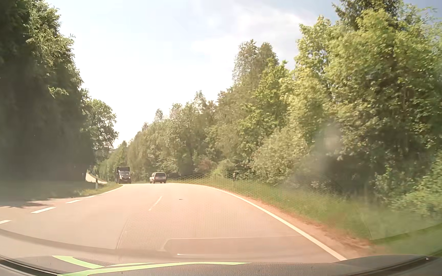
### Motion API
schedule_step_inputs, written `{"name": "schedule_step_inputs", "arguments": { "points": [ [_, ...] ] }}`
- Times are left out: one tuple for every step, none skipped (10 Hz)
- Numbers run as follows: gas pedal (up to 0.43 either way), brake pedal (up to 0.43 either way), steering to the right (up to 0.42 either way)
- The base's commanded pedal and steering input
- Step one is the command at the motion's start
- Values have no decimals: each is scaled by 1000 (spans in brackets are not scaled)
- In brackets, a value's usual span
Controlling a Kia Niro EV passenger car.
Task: Follow the waypoints while adhering to traffic rules and regulations
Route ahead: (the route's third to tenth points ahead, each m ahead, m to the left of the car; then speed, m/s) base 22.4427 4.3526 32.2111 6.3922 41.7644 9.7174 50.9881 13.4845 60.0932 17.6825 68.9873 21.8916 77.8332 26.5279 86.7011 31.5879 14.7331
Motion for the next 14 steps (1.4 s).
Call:
{"name": "schedule_step_inputs", "arguments": {
  "points": [
    [150,0,-44],
    [150,0,-45],
    [150,0,-47],
    [150,0,-49],
    [150,0,-49],
    [150,0,-49],
    [150,0,-49],
    [150,0,-49],
    [150,0,-49],
    [150,0,-49],
    [150,0,-49],
    [150,0,-49],
    [150,0,-49],
    [150,0,-49]
  ]
}}
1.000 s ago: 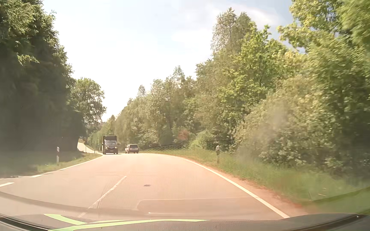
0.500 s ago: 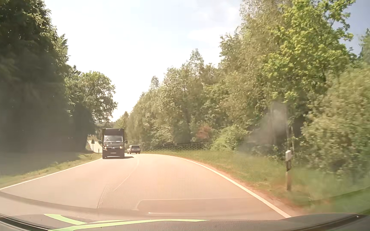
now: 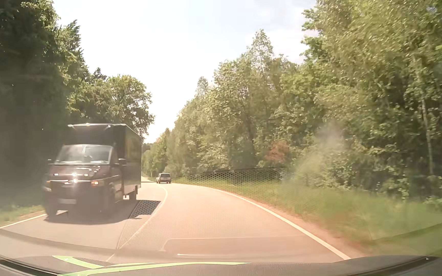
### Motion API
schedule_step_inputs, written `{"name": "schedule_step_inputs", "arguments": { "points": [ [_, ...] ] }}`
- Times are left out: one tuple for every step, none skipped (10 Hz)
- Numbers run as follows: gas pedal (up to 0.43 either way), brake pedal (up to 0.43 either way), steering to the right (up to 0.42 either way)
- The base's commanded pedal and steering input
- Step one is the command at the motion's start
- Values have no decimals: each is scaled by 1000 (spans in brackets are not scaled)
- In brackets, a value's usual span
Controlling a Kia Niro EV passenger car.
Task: Follow the waypoints while adhering to traffic rules and regulations
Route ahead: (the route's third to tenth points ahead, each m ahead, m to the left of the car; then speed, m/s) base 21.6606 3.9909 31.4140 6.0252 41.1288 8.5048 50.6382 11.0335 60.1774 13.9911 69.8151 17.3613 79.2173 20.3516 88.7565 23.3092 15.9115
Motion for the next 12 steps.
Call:
{"name": "schedule_step_inputs", "arguments": {
  "points": [
    [150,0,-49],
    [150,0,-49],
    [150,0,-50],
    [150,0,-49],
    [150,0,-50],
    [150,0,-49],
    [150,0,-49],
    [150,0,-49],
    [150,0,-49],
    [150,0,-49],
    [150,0,-49],
    [150,0,-48]
  ]
}}
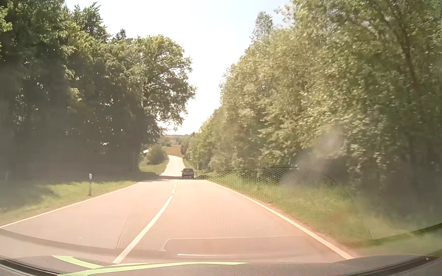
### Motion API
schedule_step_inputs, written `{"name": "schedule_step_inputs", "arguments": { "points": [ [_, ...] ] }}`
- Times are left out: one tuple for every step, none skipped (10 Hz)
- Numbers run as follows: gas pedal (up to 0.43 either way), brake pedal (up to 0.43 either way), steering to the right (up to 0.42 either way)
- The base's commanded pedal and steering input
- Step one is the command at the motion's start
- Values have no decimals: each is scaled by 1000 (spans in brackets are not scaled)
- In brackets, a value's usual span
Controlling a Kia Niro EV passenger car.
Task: Follow the waypoints while adhering to traffic rules and regulations
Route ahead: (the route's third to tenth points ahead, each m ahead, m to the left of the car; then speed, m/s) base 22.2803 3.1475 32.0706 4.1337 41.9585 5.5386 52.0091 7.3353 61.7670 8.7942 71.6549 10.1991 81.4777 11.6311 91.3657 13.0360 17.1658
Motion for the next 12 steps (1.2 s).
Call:
{"name": "schedule_step_inputs", "arguments": {
  "points": [
    [150,0,-46],
    [150,0,-43],
    [150,0,-39],
    [150,0,-36],
    [150,0,-34],
    [150,0,-29],
    [150,0,-25],
    [138,0,-21],
    [118,0,-18],
    [110,0,-15],
    [79,0,-13],
    [39,0,-11]
  ]
}}
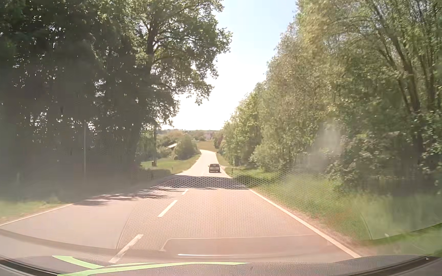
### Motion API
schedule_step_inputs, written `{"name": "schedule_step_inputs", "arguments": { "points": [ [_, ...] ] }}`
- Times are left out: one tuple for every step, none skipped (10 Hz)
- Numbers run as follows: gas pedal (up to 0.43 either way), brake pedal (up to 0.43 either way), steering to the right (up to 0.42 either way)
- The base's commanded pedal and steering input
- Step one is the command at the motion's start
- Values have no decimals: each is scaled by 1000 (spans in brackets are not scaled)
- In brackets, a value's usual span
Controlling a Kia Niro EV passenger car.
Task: Follow the waypoints while adhering to traffic rules and regulations
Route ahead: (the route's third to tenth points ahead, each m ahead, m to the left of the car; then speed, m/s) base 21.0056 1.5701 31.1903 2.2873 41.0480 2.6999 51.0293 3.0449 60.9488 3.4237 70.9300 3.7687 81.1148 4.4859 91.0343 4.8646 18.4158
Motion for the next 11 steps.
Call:
{"name": "schedule_step_inputs", "arguments": {
  "points": [
    [8,0,-10],
    [0,0,-9],
    [0,0,-8],
    [0,0,-7],
    [0,0,-7],
    [0,0,-6],
    [0,0,-6],
    [0,0,-6],
    [0,0,-6],
    [0,0,-5],
    [0,0,-5]
  ]
}}
